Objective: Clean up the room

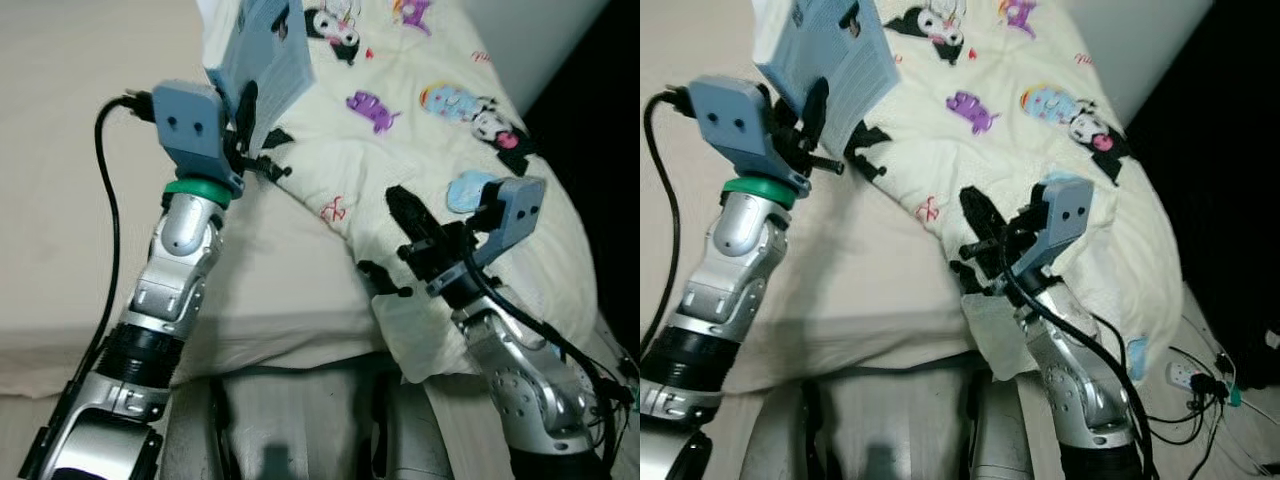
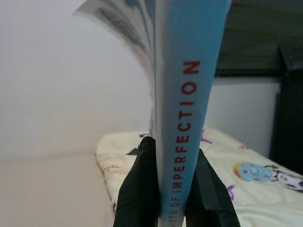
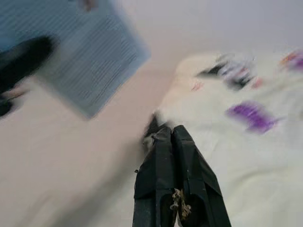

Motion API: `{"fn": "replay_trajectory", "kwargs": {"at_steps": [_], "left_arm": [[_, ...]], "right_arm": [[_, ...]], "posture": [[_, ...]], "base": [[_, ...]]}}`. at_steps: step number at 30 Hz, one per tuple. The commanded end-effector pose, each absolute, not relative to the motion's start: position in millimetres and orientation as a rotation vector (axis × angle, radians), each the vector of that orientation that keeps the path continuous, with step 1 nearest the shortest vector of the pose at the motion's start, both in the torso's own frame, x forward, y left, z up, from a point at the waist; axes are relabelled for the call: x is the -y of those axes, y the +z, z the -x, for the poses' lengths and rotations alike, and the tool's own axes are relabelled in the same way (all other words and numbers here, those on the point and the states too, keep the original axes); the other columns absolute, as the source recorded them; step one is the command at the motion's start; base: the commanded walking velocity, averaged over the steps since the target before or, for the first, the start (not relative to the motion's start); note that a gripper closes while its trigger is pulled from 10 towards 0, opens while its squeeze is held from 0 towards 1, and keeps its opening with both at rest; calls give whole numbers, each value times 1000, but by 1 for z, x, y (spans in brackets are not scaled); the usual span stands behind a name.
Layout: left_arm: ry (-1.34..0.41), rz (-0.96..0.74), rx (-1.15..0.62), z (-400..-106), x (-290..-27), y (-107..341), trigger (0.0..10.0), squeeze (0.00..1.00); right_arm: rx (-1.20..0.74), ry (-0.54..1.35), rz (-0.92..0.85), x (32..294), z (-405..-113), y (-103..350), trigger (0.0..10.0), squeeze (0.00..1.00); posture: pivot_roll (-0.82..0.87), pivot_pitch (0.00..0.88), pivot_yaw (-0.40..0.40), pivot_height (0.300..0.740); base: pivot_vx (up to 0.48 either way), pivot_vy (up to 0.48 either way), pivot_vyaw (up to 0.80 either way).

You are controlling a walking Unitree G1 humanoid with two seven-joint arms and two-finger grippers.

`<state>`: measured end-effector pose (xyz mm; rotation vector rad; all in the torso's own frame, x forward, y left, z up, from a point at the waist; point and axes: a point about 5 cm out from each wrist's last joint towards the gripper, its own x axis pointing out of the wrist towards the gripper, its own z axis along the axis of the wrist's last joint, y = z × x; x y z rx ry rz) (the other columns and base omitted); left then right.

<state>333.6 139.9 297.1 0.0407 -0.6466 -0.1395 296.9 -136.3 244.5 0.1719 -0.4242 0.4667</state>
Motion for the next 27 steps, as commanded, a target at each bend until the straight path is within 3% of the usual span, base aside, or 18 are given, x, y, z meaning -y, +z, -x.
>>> {"fn": "replay_trajectory", "kwargs": {"at_steps": [1, 5, 11, 27], "left_arm": [[-146, -38, 629, -331, -142, 293, 10000, 0], [-135, -59, 595, -330, -144, 285, 10000, 0], [-147, -34, 394, -329, -146, 256, 10000, 0], [-154, -77, 211, -332, -136, 212, 10000, 0]], "right_arm": [[423, 442, -161, 140, -298, 239, 10000, 0], [427, 400, -172, 143, -302, 236, 10000, 0], [393, 336, -161, 147, -307, 217, 10000, 0], [367, 295, -124, 156, -311, 197, 10000, 0]], "posture": [[-9, 59, -10, 571], [-7, 59, -9, 580], [-9, 56, -4, 608], [-16, 51, -4, 673]], "base": [[0, 0, 0], [0, 0, 0], [0, 0, 0], [0, 0, 0]]}}
